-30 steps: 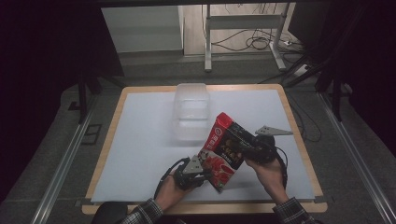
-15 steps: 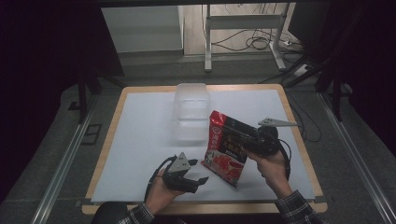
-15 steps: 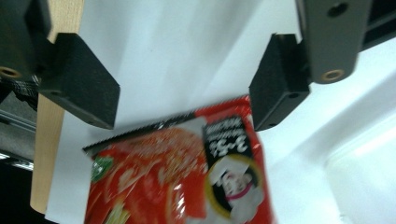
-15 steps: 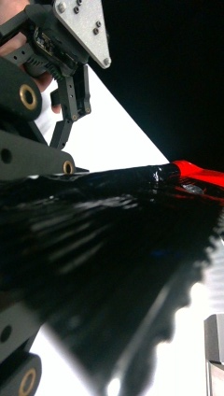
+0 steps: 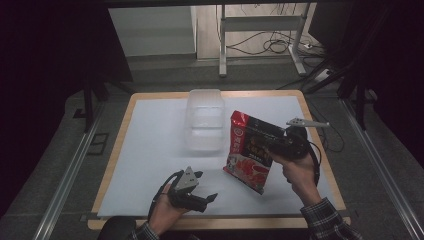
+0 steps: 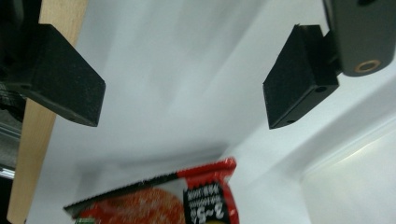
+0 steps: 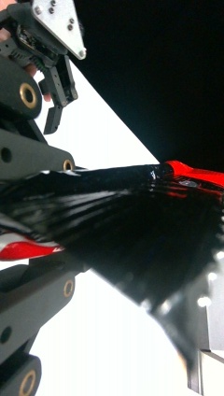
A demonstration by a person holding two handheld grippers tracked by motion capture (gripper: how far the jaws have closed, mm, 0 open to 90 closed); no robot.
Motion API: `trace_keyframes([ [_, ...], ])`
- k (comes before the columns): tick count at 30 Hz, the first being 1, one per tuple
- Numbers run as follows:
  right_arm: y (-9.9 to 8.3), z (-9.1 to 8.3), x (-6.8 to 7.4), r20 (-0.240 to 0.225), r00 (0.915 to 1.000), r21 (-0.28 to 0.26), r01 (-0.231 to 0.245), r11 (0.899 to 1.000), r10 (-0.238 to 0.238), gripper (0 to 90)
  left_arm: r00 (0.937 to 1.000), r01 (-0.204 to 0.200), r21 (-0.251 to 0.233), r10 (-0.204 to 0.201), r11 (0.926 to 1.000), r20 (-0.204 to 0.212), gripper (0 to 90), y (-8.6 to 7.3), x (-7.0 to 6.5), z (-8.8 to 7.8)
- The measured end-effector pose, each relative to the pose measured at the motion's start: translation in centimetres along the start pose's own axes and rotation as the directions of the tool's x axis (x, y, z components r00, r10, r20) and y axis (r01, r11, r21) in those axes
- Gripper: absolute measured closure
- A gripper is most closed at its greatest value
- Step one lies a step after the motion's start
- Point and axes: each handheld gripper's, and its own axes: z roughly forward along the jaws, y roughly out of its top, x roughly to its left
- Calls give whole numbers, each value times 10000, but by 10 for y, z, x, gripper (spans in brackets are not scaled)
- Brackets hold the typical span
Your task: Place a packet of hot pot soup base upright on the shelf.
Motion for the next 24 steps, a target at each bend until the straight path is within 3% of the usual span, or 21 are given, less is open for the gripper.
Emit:
trace_keyframes([
  [10,20,-5,-8,194,9998,-166,-39,9999,43,736,9996,44,5,-44,10000,-293,87,-3,-1,-6],
  [15,28,-8,-11,308,9995,-225,-71,9997,78,734,9997,84,-175,-88,9998,-237,83,-4,0,-10],
  [24,44,-12,-17,545,9984,-407,-114,9991,136,735,9993,128,-43,-129,9999,-352,63,-7,1,-13],
])
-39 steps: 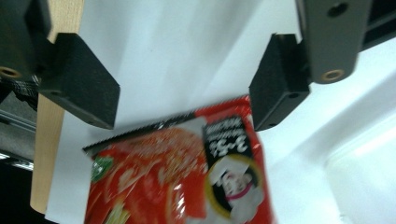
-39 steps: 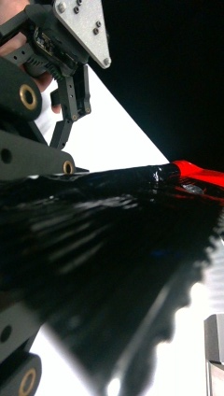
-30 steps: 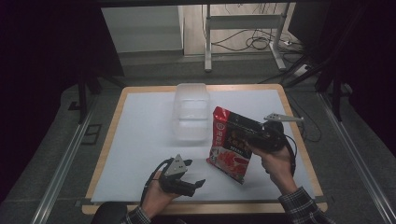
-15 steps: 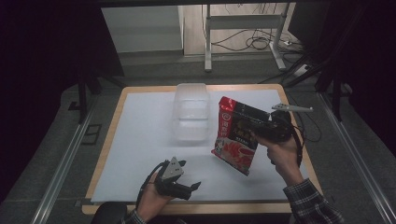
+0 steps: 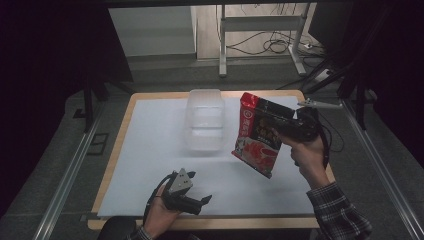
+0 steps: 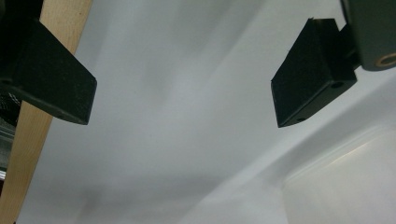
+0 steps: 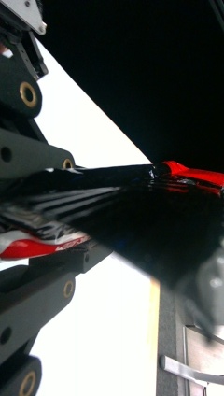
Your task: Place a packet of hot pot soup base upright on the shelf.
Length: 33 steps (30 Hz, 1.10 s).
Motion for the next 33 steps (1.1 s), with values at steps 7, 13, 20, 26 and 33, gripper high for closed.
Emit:
trace_keyframes([
  [7,15,4,-7,45,10000,-207,4,9998,-3,735,10000,76,65,-76,9999,-63,49,-3,1,-1],
  [13,30,17,-13,38,10000,-286,29,9996,-28,734,9998,88,-8,-88,10000,-165,32,-5,4,-4],
  [20,43,32,-20,84,10000,-435,-47,9990,51,732,9996,64,69,-62,10000,-265,29,-8,5,-6],
  [26,57,51,-25,-6,10000,-641,-15,9979,14,732,9995,210,13,-210,9998,-247,20,-10,7,-9],
  [33,67,72,-22,-187,9998,-699,-39,9975,26,730,9995,231,137,-228,9996,-200,12,-10,8,-8],
])
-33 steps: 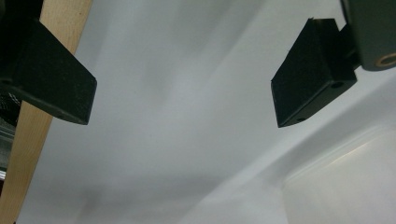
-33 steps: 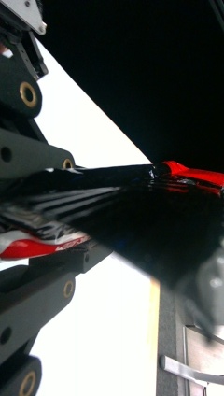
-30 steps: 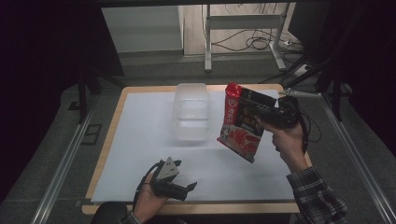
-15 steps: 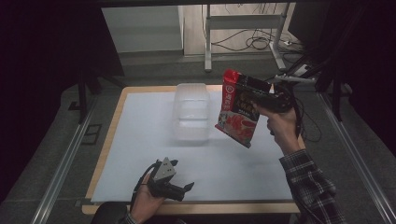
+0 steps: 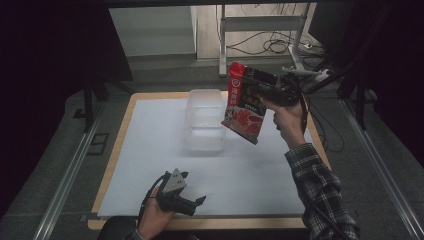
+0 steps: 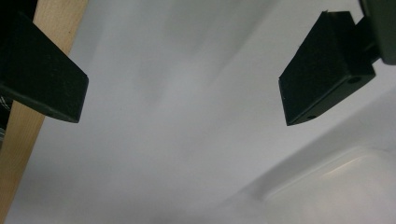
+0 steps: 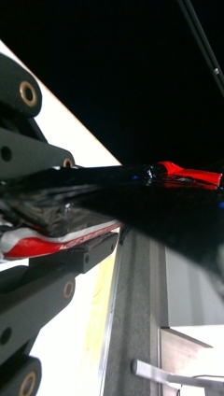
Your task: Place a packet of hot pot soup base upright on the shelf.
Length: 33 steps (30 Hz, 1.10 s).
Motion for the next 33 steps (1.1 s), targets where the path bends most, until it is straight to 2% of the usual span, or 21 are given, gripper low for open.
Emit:
trace_keyframes([
  [4,5,20,4,-173,9999,-158,0,9999,-3,730,10000,21,7,-21,10000,-11,11,0,0,0],
  [5,5,20,4,-173,9999,-158,0,9999,-3,730,10000,32,8,-32,10000,-1,12,0,1,0],
  [6,6,29,5,-234,9997,-132,-51,9999,48,731,10000,36,26,-36,10000,-9,12,0,1,0],
  [11,6,45,10,-357,9994,-91,-37,10000,34,731,9999,91,135,-92,9999,69,15,0,1,0],
  [12,6,54,12,-385,9993,-79,2,10000,-5,731,9999,74,188,-75,9998,70,15,0,1,0],
  [22,0,91,25,-559,9984,-30,104,9999,-106,731,10000,65,215,-67,9997,67,19,0,2,-1],
  [33,-14,119,39,-668,9961,55,575,9983,-571,730,9998,146,197,-148,9997,101,21,1,2,-2],
])
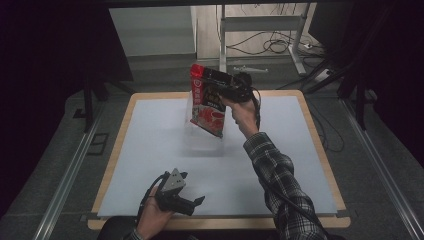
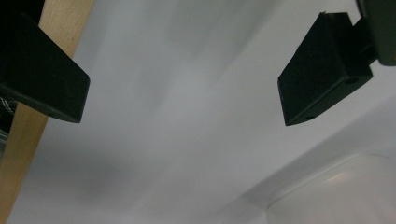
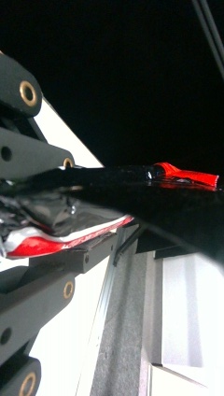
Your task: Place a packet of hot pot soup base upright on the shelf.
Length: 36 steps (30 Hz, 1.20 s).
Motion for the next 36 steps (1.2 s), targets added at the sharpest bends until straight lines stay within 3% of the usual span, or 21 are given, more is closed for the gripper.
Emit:
trace_keyframes([
  [9,-22,14,1,-36,9999,505,167,9986,-165,724,10000,8,7,-8,10000,19,21,0,0,0],
  [20,-42,9,-6,-192,9985,928,537,9942,-521,684,10000,-10,69,10,10000,80,21,0,-1,2],
  [24,-46,6,-9,-133,9984,1036,569,9930,-558,671,9994,213,-12,-213,9998,275,19,0,-1,3],
  [30,-46,4,-9,30,9968,1250,794,9890,-804,522,9991,284,-109,-280,9995,305,17,0,0,2],
  [36,-45,1,-9,158,9955,1333,902,9870,-931,443,9999,-13,-62,14,10000,143,16,-1,-1,3],
])
